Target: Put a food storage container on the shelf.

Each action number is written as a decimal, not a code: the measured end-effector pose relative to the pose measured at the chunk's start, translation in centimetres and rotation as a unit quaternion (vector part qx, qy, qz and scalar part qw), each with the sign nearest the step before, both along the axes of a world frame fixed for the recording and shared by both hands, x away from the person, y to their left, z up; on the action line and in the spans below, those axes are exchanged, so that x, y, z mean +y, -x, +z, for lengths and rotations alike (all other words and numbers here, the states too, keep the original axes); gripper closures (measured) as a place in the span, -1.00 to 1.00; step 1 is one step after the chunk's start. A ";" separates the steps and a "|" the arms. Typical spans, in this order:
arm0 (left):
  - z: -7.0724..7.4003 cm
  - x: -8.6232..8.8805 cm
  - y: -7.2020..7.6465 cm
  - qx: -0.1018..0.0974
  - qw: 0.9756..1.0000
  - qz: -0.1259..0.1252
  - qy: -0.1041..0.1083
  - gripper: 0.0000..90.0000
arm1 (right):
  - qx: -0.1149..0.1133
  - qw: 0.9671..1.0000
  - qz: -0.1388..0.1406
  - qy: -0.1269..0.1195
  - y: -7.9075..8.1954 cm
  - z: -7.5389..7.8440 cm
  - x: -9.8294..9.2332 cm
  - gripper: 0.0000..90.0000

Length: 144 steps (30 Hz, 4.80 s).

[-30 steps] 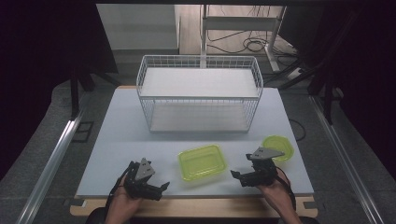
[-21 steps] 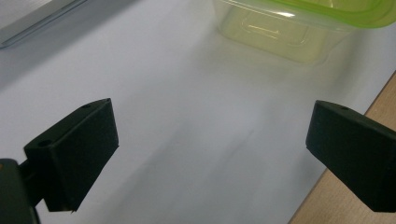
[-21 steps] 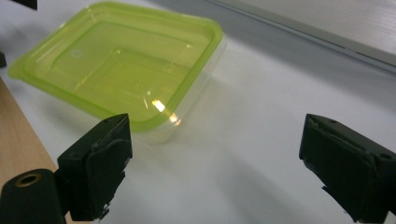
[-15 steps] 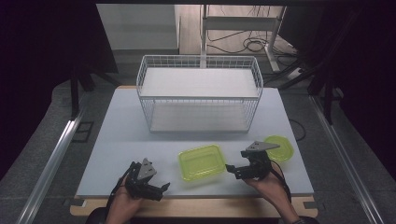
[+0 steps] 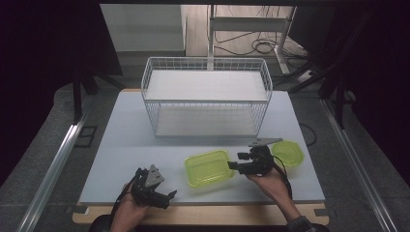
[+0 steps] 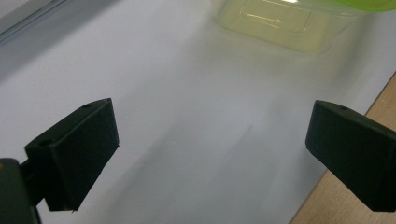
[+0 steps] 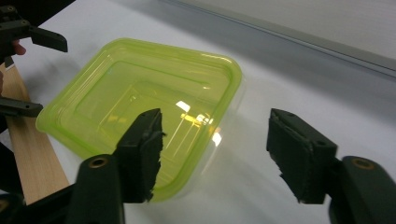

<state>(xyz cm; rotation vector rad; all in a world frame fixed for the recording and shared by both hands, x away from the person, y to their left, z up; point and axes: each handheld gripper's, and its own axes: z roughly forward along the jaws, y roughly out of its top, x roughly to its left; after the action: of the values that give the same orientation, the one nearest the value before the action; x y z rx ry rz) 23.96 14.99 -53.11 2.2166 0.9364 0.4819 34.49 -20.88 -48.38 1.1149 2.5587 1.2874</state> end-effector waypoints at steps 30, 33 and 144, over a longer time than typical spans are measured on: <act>-0.2 -0.4 0.1 -0.003 1.000 -0.011 -0.019 -0.94 | 0.188 0.979 0.008 -0.080 -3.4 -1.8 0.0 0.72; -0.2 -0.4 0.1 -0.004 1.000 -0.011 -0.019 -0.94 | 0.193 0.977 0.014 -0.091 -3.3 -1.6 0.1 0.77; 0.8 1.0 0.1 -0.011 0.999 0.023 0.038 -0.99 | 0.041 0.961 -0.143 -0.231 -13.5 17.6 1.0 0.79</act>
<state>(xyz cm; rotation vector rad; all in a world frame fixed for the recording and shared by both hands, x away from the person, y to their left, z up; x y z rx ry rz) 23.91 16.00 -52.33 2.1216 0.9797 0.4829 48.01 -19.91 -30.78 1.5721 2.0845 1.8368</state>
